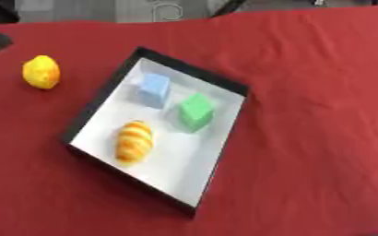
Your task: Pick up objects on the table and place them in the box.
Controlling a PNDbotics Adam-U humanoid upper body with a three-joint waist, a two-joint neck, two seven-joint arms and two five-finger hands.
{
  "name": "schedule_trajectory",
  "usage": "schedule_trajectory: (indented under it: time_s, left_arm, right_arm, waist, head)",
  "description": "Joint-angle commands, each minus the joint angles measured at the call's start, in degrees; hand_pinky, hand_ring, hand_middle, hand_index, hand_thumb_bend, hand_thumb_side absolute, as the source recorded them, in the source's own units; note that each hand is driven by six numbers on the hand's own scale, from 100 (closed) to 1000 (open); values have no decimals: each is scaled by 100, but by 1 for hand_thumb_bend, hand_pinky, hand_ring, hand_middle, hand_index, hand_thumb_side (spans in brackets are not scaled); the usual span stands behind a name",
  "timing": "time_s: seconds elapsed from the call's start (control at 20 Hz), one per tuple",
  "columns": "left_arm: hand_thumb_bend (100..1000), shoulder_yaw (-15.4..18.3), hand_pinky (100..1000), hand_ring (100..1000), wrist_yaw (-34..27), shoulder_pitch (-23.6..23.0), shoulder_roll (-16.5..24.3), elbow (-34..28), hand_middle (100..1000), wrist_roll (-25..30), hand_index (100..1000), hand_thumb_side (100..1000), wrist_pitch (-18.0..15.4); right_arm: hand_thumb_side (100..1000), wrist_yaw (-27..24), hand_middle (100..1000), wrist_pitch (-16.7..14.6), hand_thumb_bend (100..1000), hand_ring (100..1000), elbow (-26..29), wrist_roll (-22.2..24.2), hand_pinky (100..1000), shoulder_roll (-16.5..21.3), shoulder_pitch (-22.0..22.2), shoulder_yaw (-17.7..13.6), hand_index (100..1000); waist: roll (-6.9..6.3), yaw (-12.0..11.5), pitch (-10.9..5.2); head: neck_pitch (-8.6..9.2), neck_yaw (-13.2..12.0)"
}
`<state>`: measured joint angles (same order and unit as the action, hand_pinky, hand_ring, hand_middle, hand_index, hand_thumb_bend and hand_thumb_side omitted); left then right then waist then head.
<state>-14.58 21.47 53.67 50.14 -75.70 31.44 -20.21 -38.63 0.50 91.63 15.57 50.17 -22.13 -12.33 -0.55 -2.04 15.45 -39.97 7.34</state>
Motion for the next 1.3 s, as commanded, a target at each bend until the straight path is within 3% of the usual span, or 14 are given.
schedule_trajectory:
  time_s: [0.05,0.35,1.1,1.2,1.3]
  left_arm:
    - [416,242,888,828,61,96,185,396,790,249,891,638,-47]
    - [510,414,892,833,331,280,35,1013,783,415,883,636,-165]
    - [555,644,877,833,1902,523,-428,2294,776,-11,890,697,-83]
    - [523,646,871,823,2021,525,-513,2438,759,18,882,742,-104]
    - [557,635,867,824,2139,548,-544,2533,753,118,883,738,-95]
  right_arm:
    - [538,24,678,-45,100,812,80,-16,951,263,-58,-89,787]
    - [522,-51,673,-105,100,812,68,-84,951,346,-170,-157,787]
    - [529,-169,668,-142,100,811,-1,-157,951,448,-395,-222,786]
    - [531,-144,668,-142,100,811,-8,-153,952,434,-410,-216,786]
    - [535,-113,668,-140,100,811,-16,-150,952,420,-407,-210,786]
  waist:
    - [12,30,9]
    - [-10,192,156]
    - [-103,611,468]
    - [-105,638,493]
    - [-107,648,504]
  head:
    - [134,-69]
    - [250,-158]
    - [478,-485]
    - [495,-549]
    - [490,-579]
